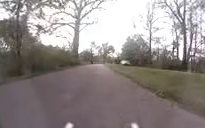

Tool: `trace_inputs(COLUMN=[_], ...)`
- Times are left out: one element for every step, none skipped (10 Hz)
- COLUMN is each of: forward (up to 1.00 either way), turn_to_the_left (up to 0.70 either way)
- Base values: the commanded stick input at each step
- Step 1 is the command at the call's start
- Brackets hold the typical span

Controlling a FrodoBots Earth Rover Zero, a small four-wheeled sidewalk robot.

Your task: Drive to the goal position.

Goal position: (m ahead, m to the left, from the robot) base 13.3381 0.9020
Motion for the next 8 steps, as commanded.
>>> trace_inputs(forward=[1.0,1.0,1.0,1.0,1.0,1.0,1.0,1.0], turn_to_the_left=[0.0,0.0,0.0,0.0,0.0,0.0,0.0,0.0])
